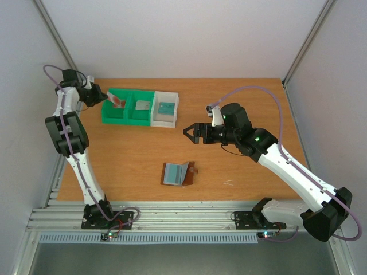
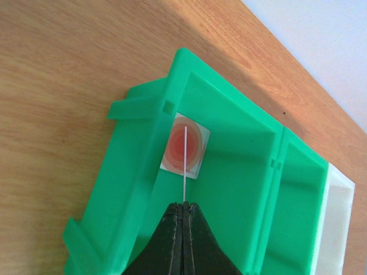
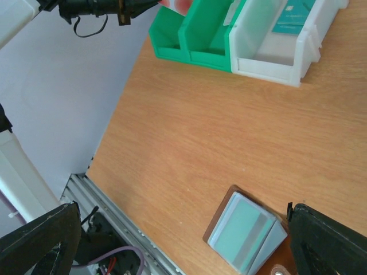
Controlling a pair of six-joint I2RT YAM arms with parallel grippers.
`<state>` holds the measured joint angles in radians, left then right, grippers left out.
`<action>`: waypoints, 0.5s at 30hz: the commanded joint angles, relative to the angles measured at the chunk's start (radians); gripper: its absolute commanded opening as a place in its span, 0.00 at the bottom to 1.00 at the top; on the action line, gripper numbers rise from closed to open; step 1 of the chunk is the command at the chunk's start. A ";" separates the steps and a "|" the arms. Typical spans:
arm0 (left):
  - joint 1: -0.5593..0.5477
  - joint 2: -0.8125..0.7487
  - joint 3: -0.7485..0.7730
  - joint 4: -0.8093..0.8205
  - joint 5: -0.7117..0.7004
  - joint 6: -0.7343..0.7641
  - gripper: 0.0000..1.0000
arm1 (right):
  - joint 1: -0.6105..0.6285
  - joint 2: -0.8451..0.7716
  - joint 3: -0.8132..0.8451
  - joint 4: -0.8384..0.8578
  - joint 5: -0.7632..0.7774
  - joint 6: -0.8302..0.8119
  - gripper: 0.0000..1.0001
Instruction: Take the credit cards out of the card holder
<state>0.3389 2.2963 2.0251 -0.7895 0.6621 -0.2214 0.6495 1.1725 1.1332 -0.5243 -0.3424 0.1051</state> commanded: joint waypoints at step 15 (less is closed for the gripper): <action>-0.070 0.143 0.173 0.012 -0.069 0.075 0.07 | -0.004 0.078 0.052 -0.005 0.062 -0.041 0.98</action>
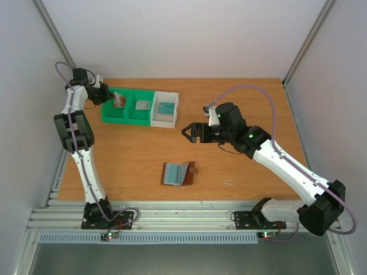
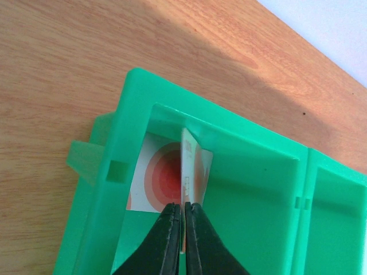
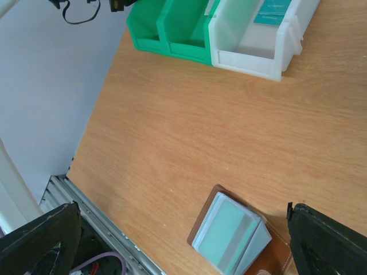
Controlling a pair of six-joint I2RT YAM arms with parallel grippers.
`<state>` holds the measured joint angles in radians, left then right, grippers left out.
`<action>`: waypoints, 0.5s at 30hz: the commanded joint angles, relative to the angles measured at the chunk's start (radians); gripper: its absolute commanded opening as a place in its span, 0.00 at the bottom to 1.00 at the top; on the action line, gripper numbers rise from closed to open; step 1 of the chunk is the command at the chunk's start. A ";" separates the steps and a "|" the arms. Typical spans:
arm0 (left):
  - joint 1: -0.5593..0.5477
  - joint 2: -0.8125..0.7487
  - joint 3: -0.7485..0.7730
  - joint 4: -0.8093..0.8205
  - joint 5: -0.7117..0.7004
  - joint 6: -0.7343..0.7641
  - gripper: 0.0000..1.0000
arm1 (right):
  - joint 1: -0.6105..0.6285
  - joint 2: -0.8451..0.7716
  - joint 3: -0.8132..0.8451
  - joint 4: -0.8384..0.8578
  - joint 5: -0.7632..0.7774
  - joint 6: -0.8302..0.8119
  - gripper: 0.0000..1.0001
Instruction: Take the credit cards out of the card holder
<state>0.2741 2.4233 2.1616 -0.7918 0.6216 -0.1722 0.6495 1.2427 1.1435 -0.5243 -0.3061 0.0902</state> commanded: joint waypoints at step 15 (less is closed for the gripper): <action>0.000 -0.126 -0.002 0.016 -0.046 -0.114 0.49 | -0.004 0.070 0.135 -0.183 0.157 0.047 0.98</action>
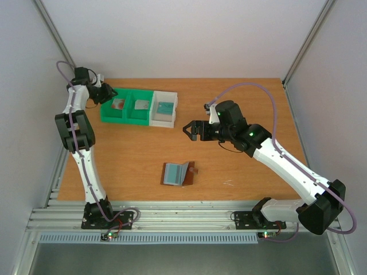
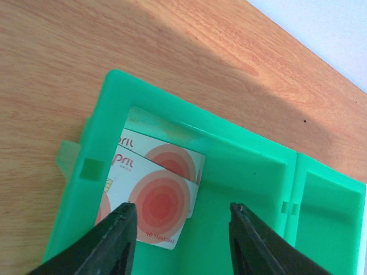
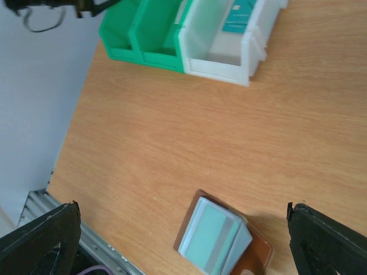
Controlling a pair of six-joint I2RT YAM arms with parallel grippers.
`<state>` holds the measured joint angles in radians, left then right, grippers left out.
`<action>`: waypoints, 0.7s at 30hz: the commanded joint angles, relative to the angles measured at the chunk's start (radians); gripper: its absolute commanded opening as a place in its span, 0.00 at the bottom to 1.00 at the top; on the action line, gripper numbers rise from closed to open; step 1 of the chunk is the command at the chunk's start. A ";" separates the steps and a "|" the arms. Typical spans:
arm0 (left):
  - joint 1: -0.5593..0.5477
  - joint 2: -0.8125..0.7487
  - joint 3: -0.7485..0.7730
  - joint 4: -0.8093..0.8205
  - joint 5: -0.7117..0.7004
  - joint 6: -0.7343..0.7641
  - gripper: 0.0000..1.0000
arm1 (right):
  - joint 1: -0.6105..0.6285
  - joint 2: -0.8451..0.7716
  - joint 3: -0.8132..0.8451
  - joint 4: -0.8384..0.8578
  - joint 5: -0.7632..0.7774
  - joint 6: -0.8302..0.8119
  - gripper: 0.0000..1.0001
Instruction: Take the credit cards out of the card holder
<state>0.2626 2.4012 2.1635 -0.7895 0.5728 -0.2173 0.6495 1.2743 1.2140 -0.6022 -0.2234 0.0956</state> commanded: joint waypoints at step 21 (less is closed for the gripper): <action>-0.078 -0.851 -0.749 -0.083 0.061 -0.077 0.73 | 0.029 0.111 -0.087 -0.073 -0.223 0.160 0.63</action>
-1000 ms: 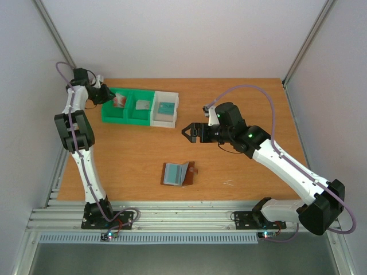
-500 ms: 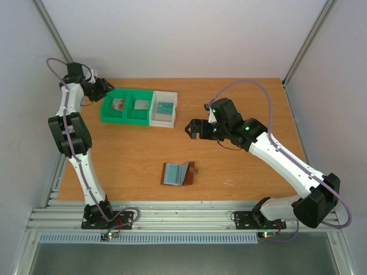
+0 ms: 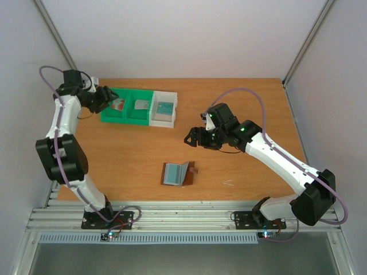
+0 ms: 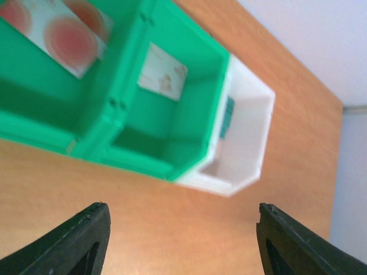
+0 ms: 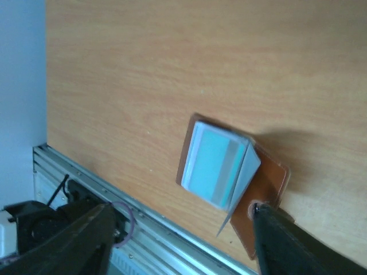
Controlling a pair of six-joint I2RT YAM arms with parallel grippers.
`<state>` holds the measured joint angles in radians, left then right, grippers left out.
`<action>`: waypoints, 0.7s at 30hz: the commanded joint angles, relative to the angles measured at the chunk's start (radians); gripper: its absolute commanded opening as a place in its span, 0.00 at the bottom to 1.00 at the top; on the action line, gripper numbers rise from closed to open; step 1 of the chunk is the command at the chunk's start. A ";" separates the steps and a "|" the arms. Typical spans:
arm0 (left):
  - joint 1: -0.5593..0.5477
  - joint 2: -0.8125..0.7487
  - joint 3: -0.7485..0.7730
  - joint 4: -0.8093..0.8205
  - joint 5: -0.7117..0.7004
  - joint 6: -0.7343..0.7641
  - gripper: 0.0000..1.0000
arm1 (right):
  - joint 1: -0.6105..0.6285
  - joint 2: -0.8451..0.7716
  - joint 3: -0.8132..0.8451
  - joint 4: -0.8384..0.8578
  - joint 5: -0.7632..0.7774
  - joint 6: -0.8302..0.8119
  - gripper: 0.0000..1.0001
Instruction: Take the credit cards out of the card holder
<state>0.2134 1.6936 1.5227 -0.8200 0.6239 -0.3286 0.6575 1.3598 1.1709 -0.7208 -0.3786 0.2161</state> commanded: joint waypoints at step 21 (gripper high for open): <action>-0.103 -0.629 -0.513 -0.165 0.076 0.049 0.64 | 0.171 0.284 -0.124 0.201 0.035 0.077 0.36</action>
<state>0.1116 1.1042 1.0489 -0.9527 0.6662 -0.2878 0.8257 1.6165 1.0569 -0.5415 -0.3954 0.3119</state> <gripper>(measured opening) 0.652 0.364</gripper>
